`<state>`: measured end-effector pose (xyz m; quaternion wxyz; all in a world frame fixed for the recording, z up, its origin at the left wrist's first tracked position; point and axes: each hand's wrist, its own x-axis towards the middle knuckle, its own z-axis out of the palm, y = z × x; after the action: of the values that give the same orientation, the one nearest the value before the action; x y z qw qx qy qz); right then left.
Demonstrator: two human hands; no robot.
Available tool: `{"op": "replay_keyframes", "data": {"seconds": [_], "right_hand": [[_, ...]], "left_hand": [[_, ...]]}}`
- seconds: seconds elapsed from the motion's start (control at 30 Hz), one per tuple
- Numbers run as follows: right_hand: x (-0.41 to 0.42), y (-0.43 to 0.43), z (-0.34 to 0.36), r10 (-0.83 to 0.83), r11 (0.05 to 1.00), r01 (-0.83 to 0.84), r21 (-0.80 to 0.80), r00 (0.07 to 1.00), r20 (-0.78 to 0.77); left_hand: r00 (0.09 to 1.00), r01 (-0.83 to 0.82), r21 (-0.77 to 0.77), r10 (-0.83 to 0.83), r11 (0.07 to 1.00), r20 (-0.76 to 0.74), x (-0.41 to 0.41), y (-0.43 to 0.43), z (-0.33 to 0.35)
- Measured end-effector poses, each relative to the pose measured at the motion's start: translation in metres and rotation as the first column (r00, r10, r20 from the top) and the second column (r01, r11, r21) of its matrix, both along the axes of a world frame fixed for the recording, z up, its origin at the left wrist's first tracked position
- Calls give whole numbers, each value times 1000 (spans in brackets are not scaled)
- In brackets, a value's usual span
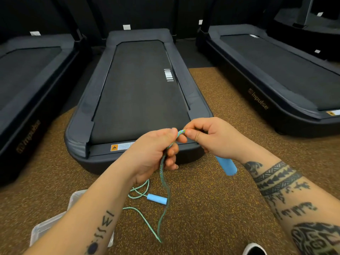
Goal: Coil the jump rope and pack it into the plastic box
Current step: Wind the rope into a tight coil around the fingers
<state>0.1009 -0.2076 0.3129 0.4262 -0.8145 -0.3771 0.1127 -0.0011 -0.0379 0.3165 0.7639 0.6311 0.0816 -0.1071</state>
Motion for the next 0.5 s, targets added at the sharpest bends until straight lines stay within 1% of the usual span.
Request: {"op": "replay_keyframes", "data": {"seconds": [0.07, 0.2, 0.3, 0.4, 0.47, 0.5], "right_hand": [[-1, 0, -3, 25, 1000, -24, 20, 999, -34], [-3, 4, -11, 48, 998, -45, 33, 994, -102], [-6, 10, -19, 87, 996, -82, 40, 988, -128], [-12, 16, -24, 106, 987, -76, 138, 970, -220], [-13, 19, -27, 88, 984, -48, 173, 969, -232], [-15, 20, -27, 72, 985, -36, 168, 975, -212]], "left_hand": [[1000, -10, -43, 10, 999, -11, 1, -2, 1], [998, -36, -192, 24, 981, -66, 3, -3, 3], [997, -68, -288, 54, 955, -56, 5, -4, 5], [992, -123, -287, 110, 950, -62, 7, 0, 6], [991, -117, -239, 97, 964, -95, 8, 4, 5], [989, -104, -203, 80, 974, -124, 7, 6, 4]]}}
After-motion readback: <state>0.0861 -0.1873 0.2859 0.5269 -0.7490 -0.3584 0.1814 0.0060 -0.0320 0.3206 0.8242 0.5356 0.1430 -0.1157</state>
